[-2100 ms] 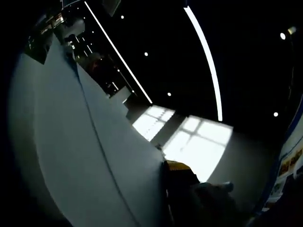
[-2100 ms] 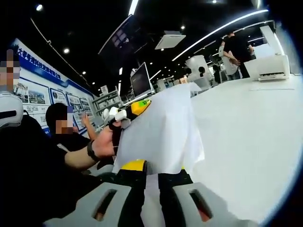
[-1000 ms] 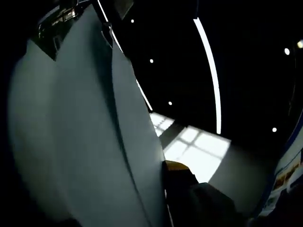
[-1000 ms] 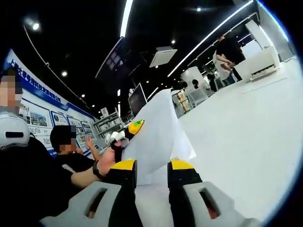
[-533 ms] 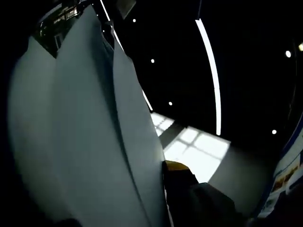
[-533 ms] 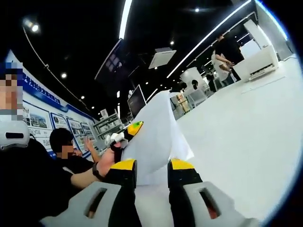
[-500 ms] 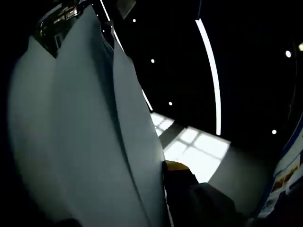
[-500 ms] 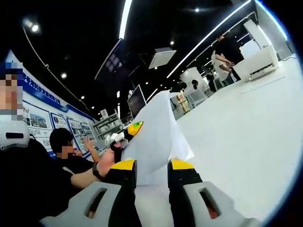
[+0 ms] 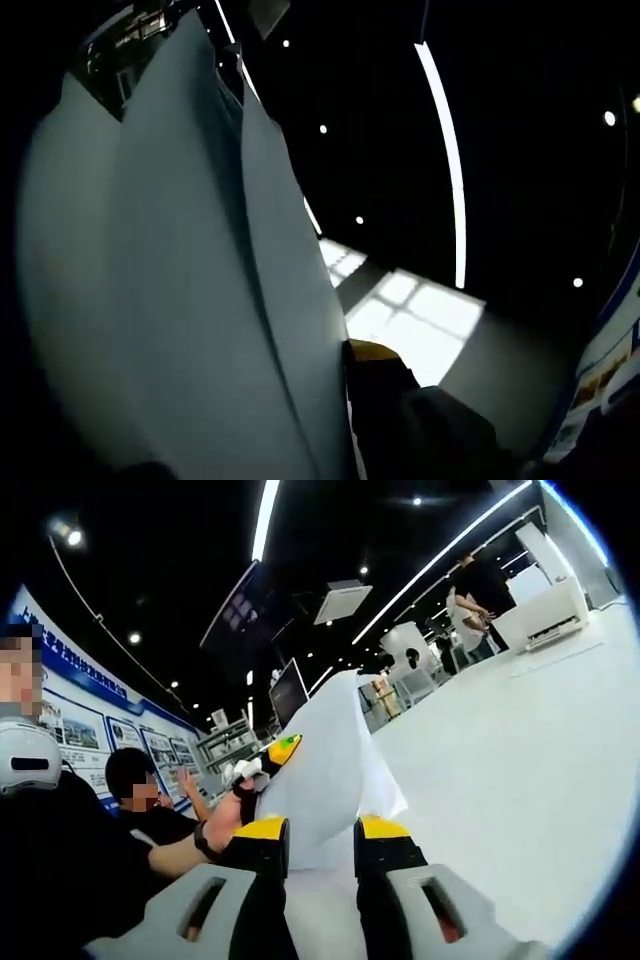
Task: Organize the stack of printing papers by aligning and flattening the scattered papers on the table
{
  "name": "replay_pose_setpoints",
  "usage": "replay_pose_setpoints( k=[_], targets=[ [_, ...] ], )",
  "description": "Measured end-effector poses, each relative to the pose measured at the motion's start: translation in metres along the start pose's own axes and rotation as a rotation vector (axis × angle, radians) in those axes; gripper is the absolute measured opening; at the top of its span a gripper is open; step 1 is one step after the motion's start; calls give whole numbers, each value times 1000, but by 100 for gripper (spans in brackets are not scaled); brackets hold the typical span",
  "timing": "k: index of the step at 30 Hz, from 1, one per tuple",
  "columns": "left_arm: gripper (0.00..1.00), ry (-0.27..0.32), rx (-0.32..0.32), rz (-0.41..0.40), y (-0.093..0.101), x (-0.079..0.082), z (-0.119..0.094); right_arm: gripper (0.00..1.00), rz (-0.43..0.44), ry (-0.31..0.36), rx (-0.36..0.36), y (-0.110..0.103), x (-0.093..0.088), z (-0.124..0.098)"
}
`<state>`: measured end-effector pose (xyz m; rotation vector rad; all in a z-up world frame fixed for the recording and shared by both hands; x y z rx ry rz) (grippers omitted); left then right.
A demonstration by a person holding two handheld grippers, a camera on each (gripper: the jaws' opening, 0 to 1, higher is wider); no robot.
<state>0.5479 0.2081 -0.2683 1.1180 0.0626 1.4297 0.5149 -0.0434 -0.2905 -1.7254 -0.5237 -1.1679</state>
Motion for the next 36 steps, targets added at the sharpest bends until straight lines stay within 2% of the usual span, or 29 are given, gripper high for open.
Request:
replay_pose_setpoints(
  k=[36],
  targets=[
    [6, 6, -1, 2, 0, 2, -1, 21, -12, -3, -8, 1, -1, 2]
  ],
)
Point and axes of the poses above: the point that each gripper's makers call its tool centre point, and the gripper's own axes: z roughly forward along the fingers, y roughly to its right, x roughly out of its top, the point moved 7 cm from there along -z, roughly backward along the fingers, and after that the axes turned 10 degrees about -x, right-handed, at the moved point
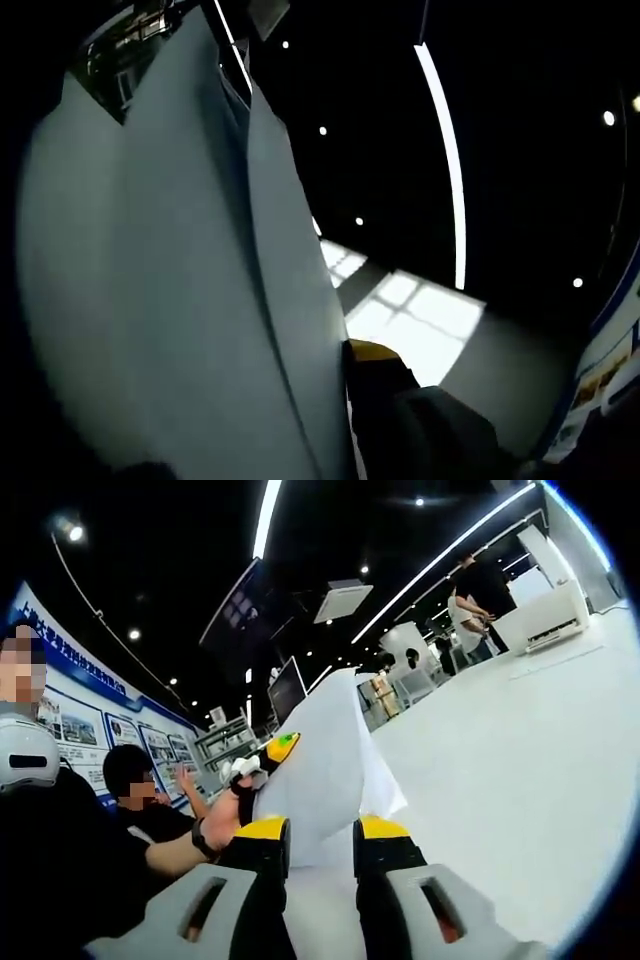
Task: Organize the stack of printing papers by aligning and flattening the scattered papers on the table
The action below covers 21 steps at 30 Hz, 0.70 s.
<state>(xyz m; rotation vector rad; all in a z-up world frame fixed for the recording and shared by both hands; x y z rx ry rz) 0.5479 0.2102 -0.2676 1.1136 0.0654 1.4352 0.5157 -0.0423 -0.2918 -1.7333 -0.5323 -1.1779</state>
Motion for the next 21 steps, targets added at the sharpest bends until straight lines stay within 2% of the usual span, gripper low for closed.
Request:
replay_pose_setpoints(
  k=[16, 21],
  targets=[
    [6, 3, 4, 0, -1, 0, 0, 21, -6, -5, -3, 1, 0, 0],
    [6, 53, 7, -12, -2, 6, -3, 21, -9, -11, -5, 1, -1, 0]
  ],
)
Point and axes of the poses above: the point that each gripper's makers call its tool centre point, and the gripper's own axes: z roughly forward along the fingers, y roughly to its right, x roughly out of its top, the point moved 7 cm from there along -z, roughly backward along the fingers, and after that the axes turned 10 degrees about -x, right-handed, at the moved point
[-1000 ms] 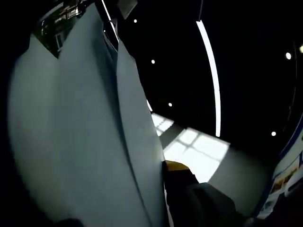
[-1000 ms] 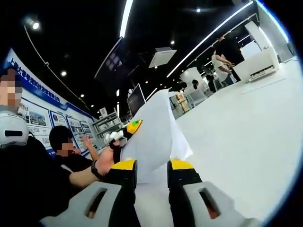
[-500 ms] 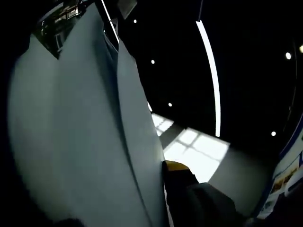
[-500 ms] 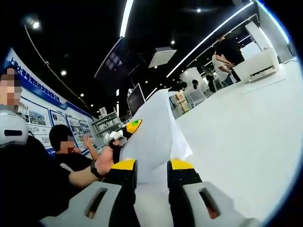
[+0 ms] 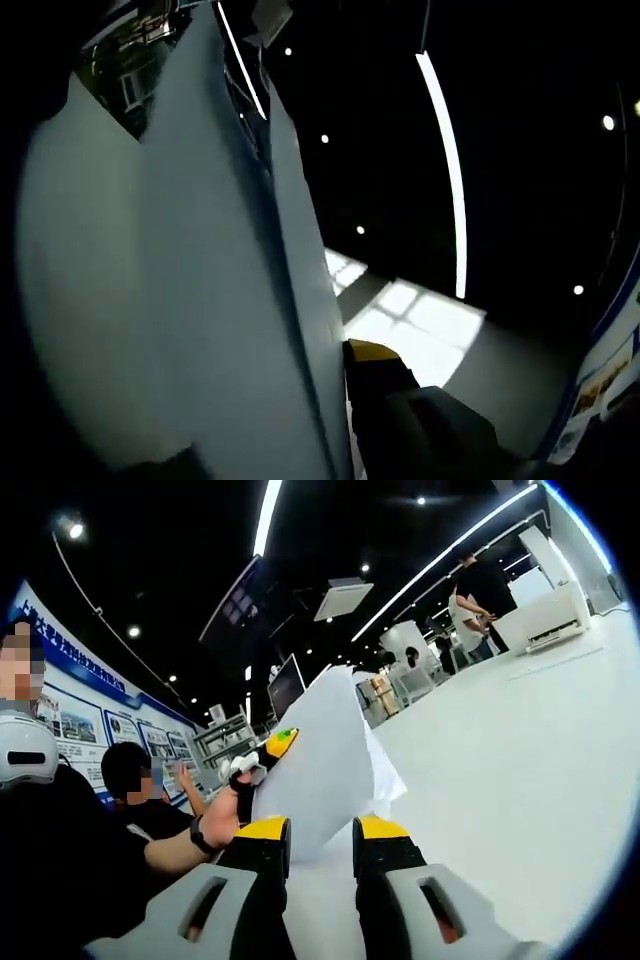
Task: Organize the stack of printing papers by aligning and flattening the scattered papers on the table
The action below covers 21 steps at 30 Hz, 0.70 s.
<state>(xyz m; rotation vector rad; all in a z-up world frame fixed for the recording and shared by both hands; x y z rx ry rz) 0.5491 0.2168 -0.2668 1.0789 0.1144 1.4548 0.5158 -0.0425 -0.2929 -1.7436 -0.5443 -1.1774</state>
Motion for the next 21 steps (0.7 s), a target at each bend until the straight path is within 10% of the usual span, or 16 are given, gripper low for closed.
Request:
replay_pose_setpoints(
  k=[21],
  targets=[
    [6, 126, 12, -111, -2, 28, 17, 31, 15, -22, -36, 1, 0, 8]
  ],
)
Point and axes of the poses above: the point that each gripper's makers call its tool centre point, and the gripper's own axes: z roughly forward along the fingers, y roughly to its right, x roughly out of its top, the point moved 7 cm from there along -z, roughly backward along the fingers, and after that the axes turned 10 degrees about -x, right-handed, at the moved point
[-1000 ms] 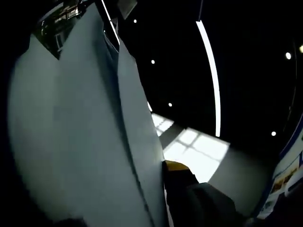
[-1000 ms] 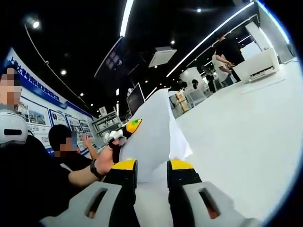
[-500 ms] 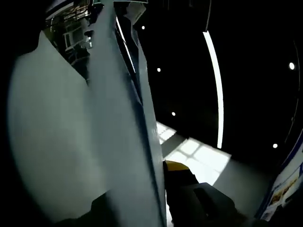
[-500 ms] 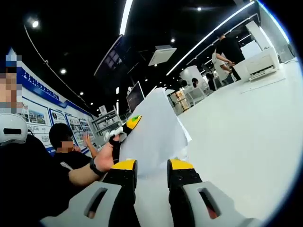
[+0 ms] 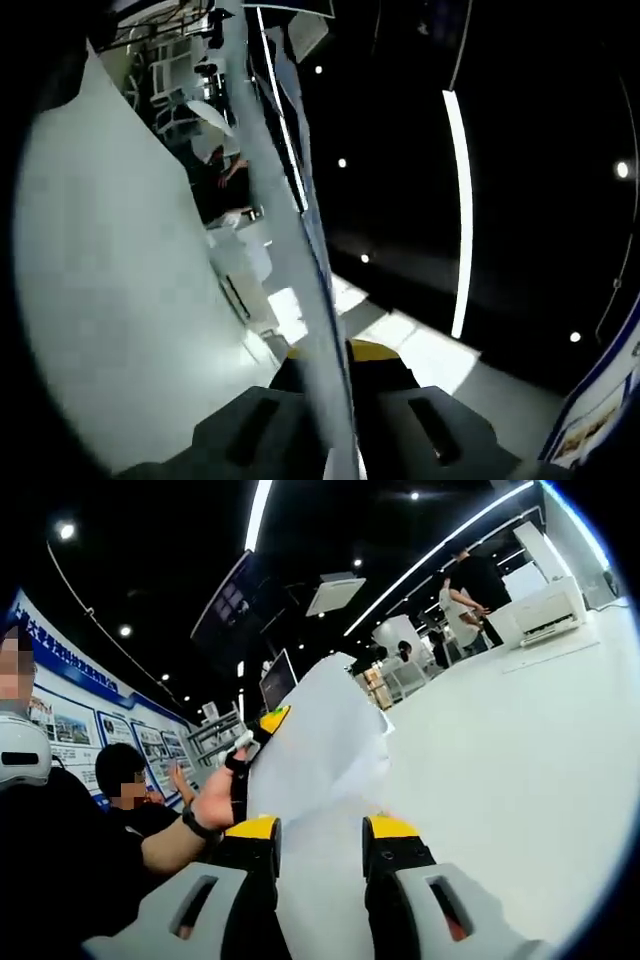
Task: Organize the stack of printing papers by aligning and flattening the scattered papers on the table
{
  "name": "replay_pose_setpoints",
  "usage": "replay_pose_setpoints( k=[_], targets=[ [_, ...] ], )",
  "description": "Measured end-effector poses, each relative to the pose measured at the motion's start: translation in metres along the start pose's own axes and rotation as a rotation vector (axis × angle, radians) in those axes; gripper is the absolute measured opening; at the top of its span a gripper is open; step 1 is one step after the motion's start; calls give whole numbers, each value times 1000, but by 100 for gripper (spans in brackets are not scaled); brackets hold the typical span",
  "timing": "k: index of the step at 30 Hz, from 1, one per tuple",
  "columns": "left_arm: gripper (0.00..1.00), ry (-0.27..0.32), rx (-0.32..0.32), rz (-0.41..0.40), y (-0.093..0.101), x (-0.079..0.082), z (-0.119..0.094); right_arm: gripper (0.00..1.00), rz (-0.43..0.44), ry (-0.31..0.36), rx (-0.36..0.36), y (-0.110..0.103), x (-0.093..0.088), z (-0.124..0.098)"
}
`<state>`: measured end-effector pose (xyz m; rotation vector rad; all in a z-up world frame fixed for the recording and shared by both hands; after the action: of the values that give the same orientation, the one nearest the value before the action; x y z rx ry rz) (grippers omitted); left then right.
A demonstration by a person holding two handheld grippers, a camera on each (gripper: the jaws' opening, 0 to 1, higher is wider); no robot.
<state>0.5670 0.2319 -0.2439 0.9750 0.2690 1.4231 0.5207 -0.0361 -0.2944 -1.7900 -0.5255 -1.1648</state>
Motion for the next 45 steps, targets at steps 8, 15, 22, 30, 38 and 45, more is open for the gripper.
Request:
replay_pose_setpoints(
  k=[8, 15, 22, 30, 38, 45],
  targets=[
    [6, 16, -51, -10, 17, 6, 16, 67, 132, 166, 36, -6, 22, 3],
    [6, 25, -126, -33, 45, 1, 31, 80, 232, 232, 79, -21, 34, 18],
    [6, 27, -189, -94, 60, -2, 41, 84, 368, 285, 136, -32, 45, 36],
    [6, 18, -203, -100, 61, -6, 42, 67, 454, 348, 250, -44, 56, 34],
    [6, 5, -158, -114, 44, -18, 38, 15, 381, 311, 293, -50, 53, 29],
    [6, 11, -127, -132, 34, -21, 34, 0, 345, 319, 265, -47, 52, 27]
  ],
)
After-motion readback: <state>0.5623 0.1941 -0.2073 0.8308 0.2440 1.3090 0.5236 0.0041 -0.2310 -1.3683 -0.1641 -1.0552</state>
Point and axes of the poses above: the point that each gripper's makers call its tool centre point, and the gripper's own axes: z roughly forward along the fingers, y roughly to its right, x roughly out of its top, the point moved 7 cm from there along -z, roughly backward along the fingers, and after that the axes turned 10 degrees about -x, right-handed, at the moved point
